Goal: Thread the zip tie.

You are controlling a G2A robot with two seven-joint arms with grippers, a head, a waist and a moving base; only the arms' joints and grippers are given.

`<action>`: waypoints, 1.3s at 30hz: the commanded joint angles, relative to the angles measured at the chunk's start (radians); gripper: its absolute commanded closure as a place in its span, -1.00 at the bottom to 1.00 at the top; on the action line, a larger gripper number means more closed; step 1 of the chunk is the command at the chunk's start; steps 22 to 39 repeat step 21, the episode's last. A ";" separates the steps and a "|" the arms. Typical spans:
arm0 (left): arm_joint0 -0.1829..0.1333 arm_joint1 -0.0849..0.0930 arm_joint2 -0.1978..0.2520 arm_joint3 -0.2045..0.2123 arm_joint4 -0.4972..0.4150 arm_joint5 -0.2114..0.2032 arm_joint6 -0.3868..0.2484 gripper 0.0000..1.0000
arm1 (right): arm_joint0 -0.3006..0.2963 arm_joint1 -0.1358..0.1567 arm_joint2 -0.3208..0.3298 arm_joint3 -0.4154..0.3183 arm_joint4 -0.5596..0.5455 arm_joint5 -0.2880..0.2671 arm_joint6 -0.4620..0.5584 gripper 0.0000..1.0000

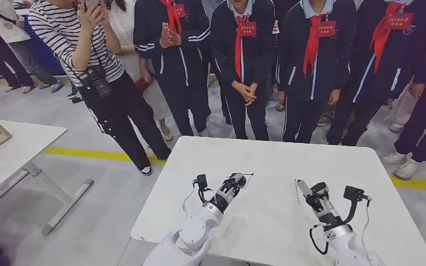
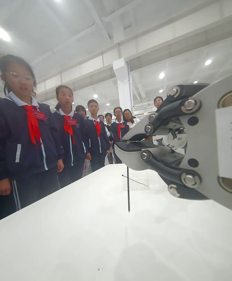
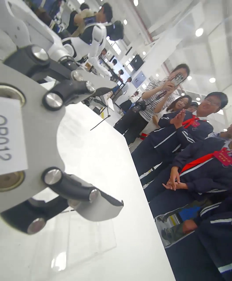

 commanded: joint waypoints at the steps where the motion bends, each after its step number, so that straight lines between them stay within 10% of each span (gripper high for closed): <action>1: 0.000 0.000 -0.003 0.007 -0.003 0.002 0.005 1.00 | -0.013 0.004 0.045 0.001 0.075 0.000 -0.009 -1.00; 39: -0.001 -0.002 0.002 0.020 -0.001 0.010 0.000 1.00 | -0.026 0.009 0.107 0.006 0.167 0.049 0.014 -1.00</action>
